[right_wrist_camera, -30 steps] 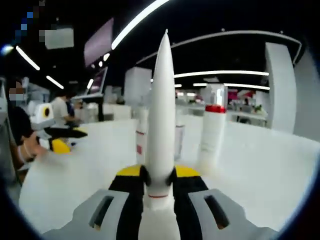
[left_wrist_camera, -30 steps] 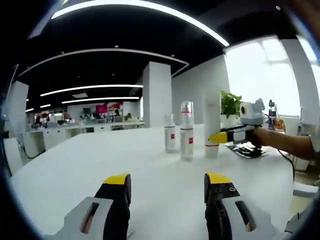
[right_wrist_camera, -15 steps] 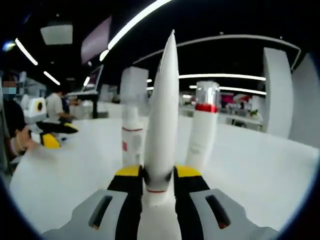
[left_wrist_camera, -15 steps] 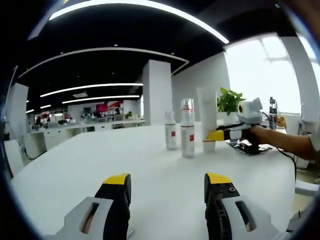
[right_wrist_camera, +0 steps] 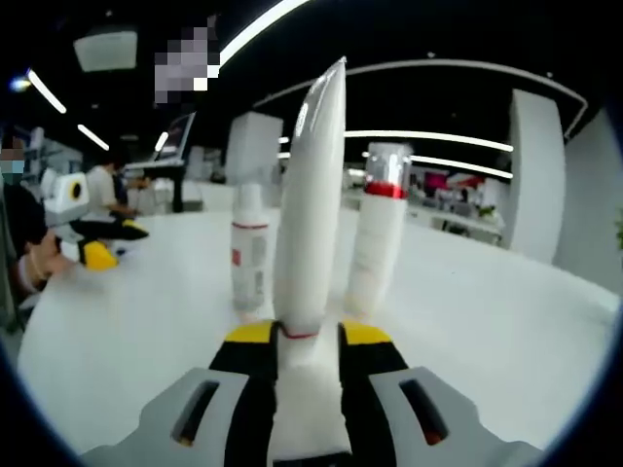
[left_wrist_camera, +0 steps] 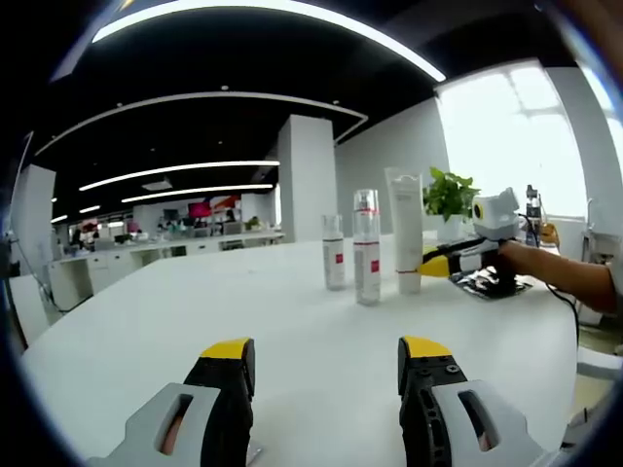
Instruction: Arrange the skincare products in the storage area until every visible bottle or jar stands upright without overlapping.
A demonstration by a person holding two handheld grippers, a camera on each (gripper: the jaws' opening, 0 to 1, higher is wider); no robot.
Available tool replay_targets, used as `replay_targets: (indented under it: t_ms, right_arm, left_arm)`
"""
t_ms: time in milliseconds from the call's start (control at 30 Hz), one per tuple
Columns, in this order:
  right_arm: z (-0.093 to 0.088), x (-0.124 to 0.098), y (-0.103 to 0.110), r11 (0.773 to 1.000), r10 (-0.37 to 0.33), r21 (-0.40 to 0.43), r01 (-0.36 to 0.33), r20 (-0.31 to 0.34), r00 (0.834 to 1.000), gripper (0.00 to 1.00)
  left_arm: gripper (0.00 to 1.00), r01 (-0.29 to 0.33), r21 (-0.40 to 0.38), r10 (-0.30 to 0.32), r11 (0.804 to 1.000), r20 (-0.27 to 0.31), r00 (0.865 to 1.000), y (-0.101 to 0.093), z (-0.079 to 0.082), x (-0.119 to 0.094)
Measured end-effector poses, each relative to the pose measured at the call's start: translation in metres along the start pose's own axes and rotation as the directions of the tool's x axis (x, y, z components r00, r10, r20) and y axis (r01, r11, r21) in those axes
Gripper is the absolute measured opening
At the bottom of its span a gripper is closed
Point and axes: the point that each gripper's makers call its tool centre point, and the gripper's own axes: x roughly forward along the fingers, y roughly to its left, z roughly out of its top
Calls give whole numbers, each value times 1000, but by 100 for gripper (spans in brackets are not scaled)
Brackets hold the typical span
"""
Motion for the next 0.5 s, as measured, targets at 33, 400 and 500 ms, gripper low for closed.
replay_targets:
  t_ms: [33,400,500]
  right_arm:
    - [-1,0,-1,1000,-5,-2,5,-4,1000,22]
    - [-6,-1,-6,1000,-26,-10,26,-30,999,16]
    - [-5,-1,-5,1000,-22,-13,21,-25,999,15]
  left_arm:
    - [61,0,-1,0,1000,0,1000,0,0,0]
    - [61,-6,5,6,1000,-5,1000,1,-1,0]
    - [61,-6,7,6,1000,-5,1000,1,-1,0]
